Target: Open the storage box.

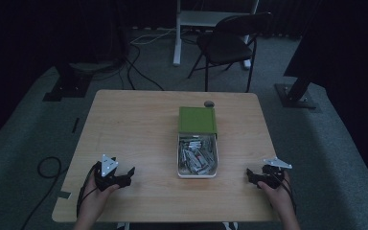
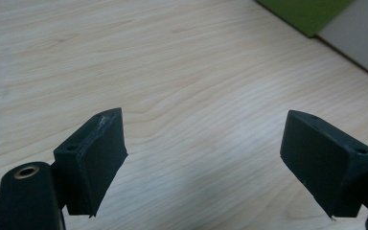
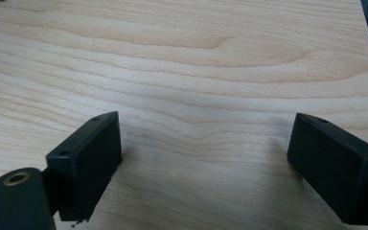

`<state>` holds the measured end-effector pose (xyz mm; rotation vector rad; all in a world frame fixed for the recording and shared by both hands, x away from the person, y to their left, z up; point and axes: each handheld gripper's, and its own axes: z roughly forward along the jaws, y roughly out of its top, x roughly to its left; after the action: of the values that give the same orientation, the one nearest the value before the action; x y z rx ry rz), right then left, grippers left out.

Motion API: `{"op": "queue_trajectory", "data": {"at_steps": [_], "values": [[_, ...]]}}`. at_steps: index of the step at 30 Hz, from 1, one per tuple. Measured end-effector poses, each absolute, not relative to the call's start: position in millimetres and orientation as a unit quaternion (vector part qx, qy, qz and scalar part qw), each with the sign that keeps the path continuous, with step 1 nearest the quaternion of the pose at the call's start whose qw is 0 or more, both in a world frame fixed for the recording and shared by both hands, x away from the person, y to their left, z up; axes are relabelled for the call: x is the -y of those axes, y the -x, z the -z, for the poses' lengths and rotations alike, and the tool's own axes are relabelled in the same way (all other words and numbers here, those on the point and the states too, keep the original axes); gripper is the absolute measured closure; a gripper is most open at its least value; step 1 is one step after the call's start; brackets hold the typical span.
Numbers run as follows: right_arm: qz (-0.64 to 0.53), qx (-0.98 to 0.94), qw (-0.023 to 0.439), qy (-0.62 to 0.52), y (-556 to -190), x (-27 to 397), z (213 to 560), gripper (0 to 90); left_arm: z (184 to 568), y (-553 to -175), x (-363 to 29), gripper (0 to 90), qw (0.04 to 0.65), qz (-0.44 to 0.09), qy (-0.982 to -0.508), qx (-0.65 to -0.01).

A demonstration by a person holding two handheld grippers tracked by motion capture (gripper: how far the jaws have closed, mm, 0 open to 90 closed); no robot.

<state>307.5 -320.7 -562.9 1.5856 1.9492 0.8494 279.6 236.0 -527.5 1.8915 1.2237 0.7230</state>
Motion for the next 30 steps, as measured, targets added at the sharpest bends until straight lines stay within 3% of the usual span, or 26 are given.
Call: {"op": "queue_trajectory", "data": {"at_steps": [16,30], "values": [[-0.311,-0.713,0.242,-0.58,-307.5,320.7,562.9,11.2,532.0,-281.9,-276.3,16.8,0.341,-0.299,-0.67,-0.588],[-0.311,-0.713,0.242,-0.58,-307.5,320.7,562.9,11.2,541.0,-284.1,-287.9,14.5,0.327,-0.307,-0.664,-0.598]]}}
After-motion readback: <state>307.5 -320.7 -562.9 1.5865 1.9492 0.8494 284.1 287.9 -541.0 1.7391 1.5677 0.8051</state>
